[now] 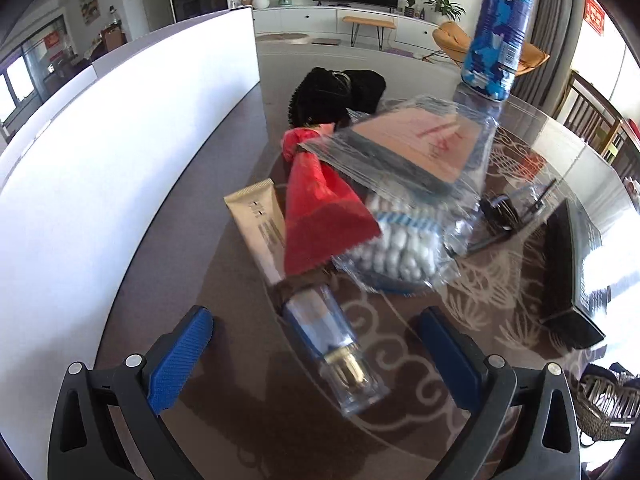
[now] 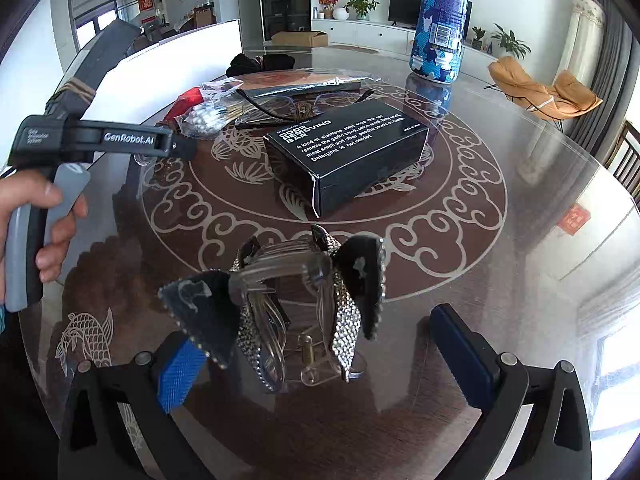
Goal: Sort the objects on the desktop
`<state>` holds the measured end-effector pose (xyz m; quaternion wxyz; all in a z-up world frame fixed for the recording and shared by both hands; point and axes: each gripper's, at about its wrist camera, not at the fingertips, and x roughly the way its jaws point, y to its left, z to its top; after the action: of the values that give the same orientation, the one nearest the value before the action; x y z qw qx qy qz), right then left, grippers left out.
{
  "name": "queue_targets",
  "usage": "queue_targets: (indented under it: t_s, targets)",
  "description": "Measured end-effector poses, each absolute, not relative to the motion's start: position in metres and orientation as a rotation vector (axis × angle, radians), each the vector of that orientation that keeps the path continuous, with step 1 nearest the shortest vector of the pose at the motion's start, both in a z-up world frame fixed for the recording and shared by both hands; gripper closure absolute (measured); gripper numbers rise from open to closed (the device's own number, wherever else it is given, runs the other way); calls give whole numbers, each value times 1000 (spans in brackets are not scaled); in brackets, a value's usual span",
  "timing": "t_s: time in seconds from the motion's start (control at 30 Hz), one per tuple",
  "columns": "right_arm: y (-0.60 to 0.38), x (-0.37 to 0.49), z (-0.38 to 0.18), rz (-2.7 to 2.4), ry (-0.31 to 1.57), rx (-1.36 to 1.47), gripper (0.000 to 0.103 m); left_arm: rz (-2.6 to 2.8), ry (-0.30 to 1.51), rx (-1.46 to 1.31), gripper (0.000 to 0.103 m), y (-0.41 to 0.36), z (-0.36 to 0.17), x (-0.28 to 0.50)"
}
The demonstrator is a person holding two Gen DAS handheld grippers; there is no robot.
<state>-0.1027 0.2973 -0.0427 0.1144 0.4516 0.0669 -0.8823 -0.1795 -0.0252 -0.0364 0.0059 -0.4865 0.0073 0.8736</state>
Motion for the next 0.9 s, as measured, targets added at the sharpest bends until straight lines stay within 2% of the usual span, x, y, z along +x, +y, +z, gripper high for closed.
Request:
queue_targets:
  t_s: [0.03, 0.07, 0.13, 0.17, 0.57, 0.8, 0.83, 0.9]
  targets:
    - [297, -103, -43, -2587, 196, 1324, 0, 2752, 22, -1491, 17, -29, -34, -181]
    - [297, -103, -43, -2587, 196, 1324, 0, 2762, 32, -1464, 42, -32, -31, -181]
    - [297, -103, -43, -2587, 196, 1324, 0, 2748, 51, -1454, 70, -35, -26, -182]
    - [297, -103, -43, -2587, 196, 1324, 0, 2736, 53, -1458, 74, -37, -26, -182]
    - [297, -103, -43, -2587, 196, 1324, 0, 2585, 160, -1401, 74, -22, -26, -93]
    - [297, -103, -43, -2587, 196, 1324, 0, 2580, 178, -1361, 72, -12, -27, -79]
    - [297, -103, -43, -2587, 196, 1324, 0, 2580, 173, -1359, 68, -12, -27, -79]
    - [297, -103, -43, -2587, 196, 1324, 0, 2582, 188, -1368, 47, -12, -29, -78]
